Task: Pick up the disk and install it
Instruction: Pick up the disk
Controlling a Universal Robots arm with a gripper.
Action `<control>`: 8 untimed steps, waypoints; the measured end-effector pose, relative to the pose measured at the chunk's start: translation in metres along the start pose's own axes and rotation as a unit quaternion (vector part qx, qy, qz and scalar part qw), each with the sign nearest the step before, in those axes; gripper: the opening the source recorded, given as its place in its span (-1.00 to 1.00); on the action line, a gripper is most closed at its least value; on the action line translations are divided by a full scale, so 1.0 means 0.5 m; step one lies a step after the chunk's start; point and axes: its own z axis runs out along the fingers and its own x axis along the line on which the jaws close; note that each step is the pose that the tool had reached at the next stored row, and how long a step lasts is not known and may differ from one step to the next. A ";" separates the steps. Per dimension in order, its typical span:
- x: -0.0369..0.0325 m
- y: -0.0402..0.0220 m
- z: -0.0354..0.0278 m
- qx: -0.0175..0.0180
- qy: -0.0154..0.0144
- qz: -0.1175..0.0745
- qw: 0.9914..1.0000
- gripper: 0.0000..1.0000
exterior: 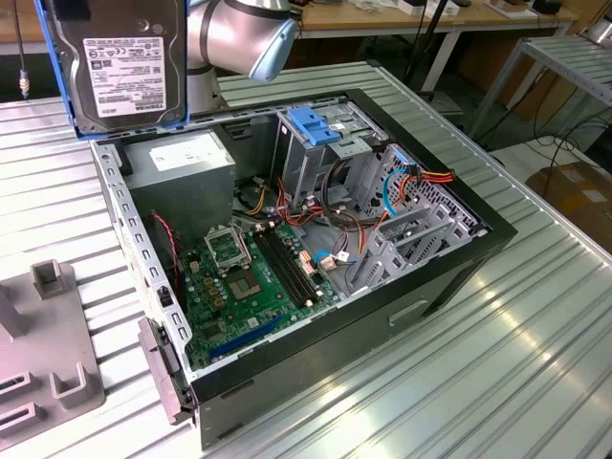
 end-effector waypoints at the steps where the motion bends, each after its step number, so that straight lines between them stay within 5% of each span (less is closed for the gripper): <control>1: 0.002 -0.004 0.000 0.000 0.000 0.000 1.000 -0.26; 7: 0.017 -0.026 0.001 0.000 0.000 0.000 1.000 -0.26; 8: 0.020 -0.039 0.001 0.000 0.000 0.000 1.000 -0.26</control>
